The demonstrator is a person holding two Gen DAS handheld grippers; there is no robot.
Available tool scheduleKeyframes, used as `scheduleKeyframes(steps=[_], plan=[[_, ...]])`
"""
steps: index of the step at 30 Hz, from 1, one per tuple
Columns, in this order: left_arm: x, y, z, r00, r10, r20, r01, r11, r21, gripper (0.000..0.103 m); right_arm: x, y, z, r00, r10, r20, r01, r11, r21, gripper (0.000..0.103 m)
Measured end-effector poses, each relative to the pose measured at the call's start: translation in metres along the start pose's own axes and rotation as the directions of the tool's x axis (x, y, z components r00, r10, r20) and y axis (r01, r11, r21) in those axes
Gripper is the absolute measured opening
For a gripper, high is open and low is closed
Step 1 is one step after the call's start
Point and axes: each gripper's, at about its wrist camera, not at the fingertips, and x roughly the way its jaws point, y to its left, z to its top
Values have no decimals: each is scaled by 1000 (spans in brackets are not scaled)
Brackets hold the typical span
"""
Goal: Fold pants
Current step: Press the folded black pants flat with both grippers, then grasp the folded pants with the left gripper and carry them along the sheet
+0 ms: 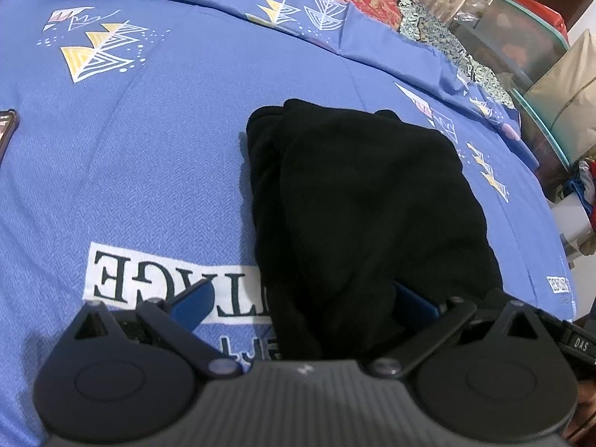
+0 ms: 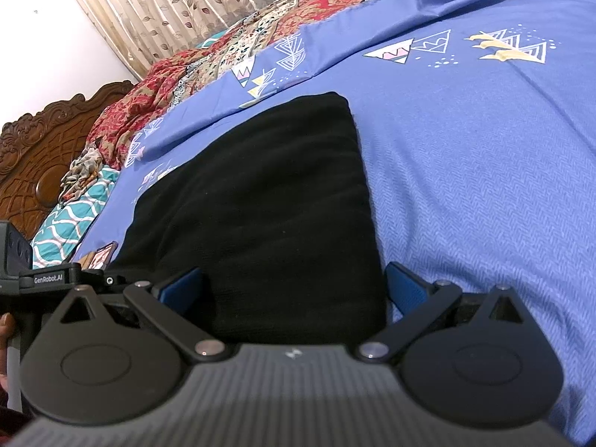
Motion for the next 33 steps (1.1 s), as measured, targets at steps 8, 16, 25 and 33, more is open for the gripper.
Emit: scheduleKeyframes(steps=[8,16,25,33], plan=[[-4,5,0,1000,-27,-3,27,999,-16,103,0,-2,2,1000,5,-5,-5,1000,-2,103],[-10,33,10,972,-232,-32,220,952,-211,103,-5,-11,22,997,46,-63,-42,997,67,103],[18,18,16,965,-258,-53,242,948,-207,101,26,-13,42,998,25,-52,-25,1000,1,80],[-19,-25,64,982,-187,22,189,978,-88,42,2,52,80,986,166,0,-163,971,-177,26]])
